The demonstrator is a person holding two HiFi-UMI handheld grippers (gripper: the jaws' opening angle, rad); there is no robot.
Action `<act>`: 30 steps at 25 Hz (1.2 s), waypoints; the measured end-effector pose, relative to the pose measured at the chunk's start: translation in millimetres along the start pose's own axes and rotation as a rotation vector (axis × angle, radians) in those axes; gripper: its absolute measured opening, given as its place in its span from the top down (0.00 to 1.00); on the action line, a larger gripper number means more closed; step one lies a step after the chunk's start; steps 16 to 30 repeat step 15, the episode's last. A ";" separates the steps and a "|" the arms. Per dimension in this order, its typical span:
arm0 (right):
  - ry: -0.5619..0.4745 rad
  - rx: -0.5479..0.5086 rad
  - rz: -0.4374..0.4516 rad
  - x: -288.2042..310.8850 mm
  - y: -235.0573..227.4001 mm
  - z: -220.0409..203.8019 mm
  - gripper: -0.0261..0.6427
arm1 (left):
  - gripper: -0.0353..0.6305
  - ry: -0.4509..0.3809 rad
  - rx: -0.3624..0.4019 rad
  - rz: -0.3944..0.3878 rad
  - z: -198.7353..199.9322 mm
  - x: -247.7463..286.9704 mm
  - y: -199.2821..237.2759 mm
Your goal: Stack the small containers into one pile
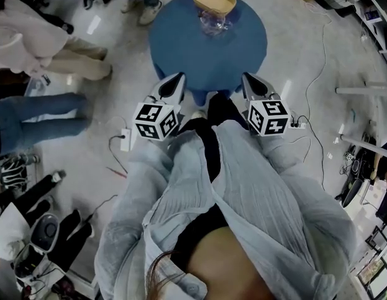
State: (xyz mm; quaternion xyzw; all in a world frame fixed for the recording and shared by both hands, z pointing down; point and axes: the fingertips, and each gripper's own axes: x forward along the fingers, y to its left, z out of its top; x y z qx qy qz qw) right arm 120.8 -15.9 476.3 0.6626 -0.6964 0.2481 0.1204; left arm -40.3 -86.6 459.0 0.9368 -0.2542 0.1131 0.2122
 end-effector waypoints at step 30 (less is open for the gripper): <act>0.014 -0.009 0.018 10.2 11.2 2.5 0.96 | 0.93 -0.013 -0.014 0.022 -0.5 -8.5 8.1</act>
